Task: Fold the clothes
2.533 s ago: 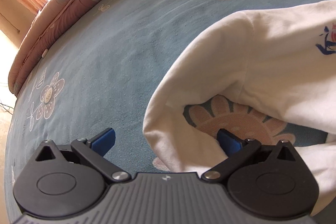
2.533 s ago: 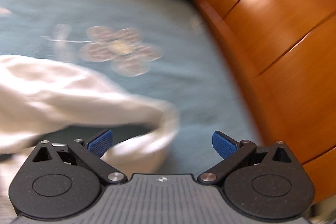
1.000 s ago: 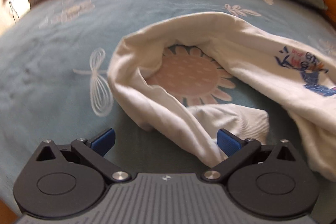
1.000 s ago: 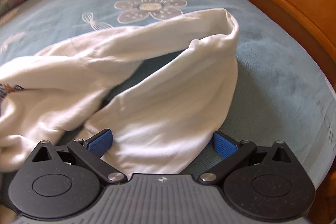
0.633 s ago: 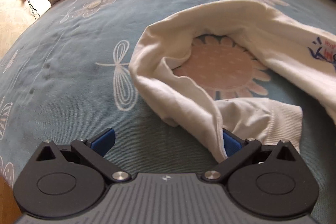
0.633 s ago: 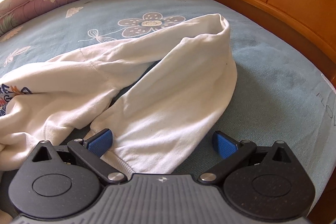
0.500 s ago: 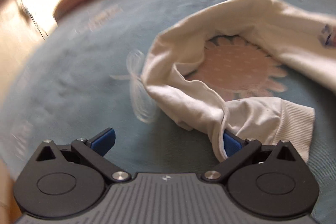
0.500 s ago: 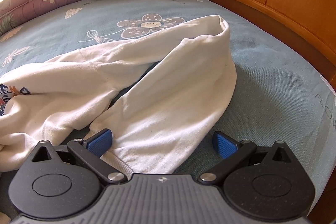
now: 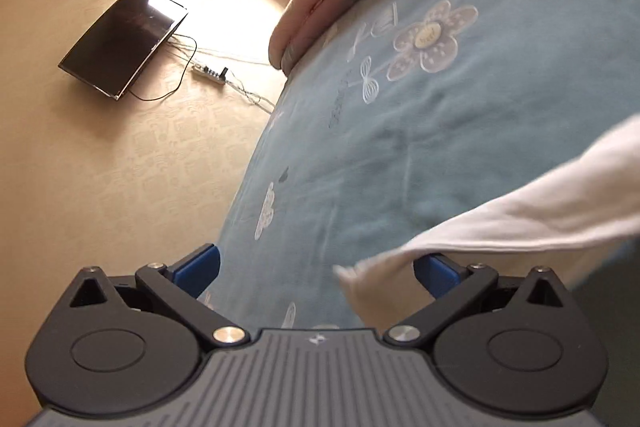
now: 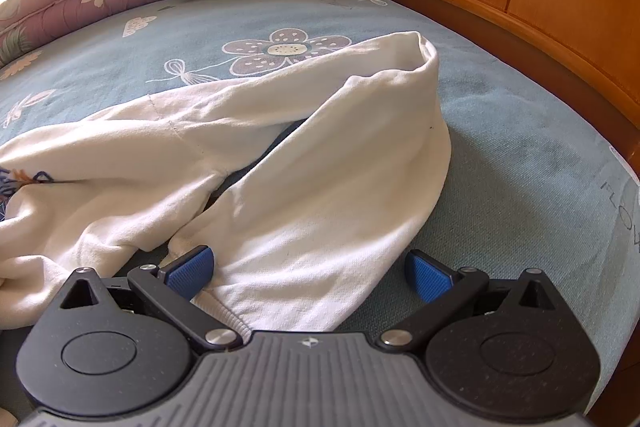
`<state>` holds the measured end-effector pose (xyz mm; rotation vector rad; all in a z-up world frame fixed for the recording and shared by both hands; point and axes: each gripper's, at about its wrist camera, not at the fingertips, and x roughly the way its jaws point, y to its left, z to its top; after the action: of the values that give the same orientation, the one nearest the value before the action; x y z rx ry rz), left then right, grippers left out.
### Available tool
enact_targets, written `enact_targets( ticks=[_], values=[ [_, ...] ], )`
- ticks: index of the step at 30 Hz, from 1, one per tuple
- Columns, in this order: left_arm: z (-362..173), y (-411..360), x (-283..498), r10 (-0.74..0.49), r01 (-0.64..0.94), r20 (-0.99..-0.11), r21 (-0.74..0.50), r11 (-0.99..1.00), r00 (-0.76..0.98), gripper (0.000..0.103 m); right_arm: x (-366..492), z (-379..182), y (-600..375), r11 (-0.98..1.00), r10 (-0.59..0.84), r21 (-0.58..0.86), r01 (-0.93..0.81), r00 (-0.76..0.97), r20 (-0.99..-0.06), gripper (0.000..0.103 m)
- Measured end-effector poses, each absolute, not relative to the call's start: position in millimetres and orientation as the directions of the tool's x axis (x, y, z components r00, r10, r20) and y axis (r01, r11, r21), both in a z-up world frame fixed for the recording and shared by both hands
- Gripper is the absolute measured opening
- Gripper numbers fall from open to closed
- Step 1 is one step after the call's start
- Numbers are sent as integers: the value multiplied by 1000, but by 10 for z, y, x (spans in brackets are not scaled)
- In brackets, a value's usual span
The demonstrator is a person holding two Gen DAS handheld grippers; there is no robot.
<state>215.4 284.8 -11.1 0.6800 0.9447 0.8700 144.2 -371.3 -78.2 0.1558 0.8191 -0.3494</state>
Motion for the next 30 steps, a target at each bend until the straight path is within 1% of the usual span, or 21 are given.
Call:
enact_targets(
  ticks=[3, 4, 7, 9, 11, 14, 16, 17, 21, 27, 30],
  values=[
    [-91, 2834, 2098, 867, -337, -377, 811, 479, 326, 103, 1448, -785, -3710, 930, -249, -1, 367, 629, -736, 103],
    [-99, 2823, 2042, 860, -339, -388, 802, 492, 332, 103, 1450, -786, -3709, 930, -251, -2, 368, 629, -736, 103],
    [-133, 2820, 1870, 827, -339, -446, 762, 552, 343, 103, 1454, -792, -3708, 929, -255, -5, 370, 630, -734, 103],
    [-176, 2857, 1782, 790, -333, -508, 721, 608, 343, 103, 1459, -794, -3705, 928, -258, -7, 372, 629, -733, 103],
    [-176, 2901, 1737, 710, -344, -607, 621, 704, 356, 102, 1460, -793, -3707, 928, -259, -8, 372, 630, -732, 103],
    [-118, 2879, 1751, 509, -334, -753, 394, 856, 418, 102, 1456, -799, -3711, 928, -260, -8, 373, 632, -730, 103],
    [-104, 2701, 1818, 379, -258, -799, 287, 923, 467, 102, 1451, -805, -3710, 928, -262, -9, 373, 634, -727, 103],
    [-112, 2559, 1858, 329, -208, -807, 258, 943, 491, 102, 1449, -809, -3708, 928, -264, -11, 373, 636, -725, 103],
    [-153, 1847, 2047, 186, -23, -805, 209, 978, 563, 102, 1424, -826, -3714, 930, -264, -9, 367, 650, -712, 103],
    [-202, 898, 2234, -98, 174, -801, 8, 985, 590, 102, 1405, -840, -3710, 934, -264, -12, 358, 666, -698, 103],
    [-282, 494, 2176, -203, 255, -801, -65, 965, 563, 102, 1409, -832, -3713, 934, -263, -13, 356, 665, -699, 103]
  ],
)
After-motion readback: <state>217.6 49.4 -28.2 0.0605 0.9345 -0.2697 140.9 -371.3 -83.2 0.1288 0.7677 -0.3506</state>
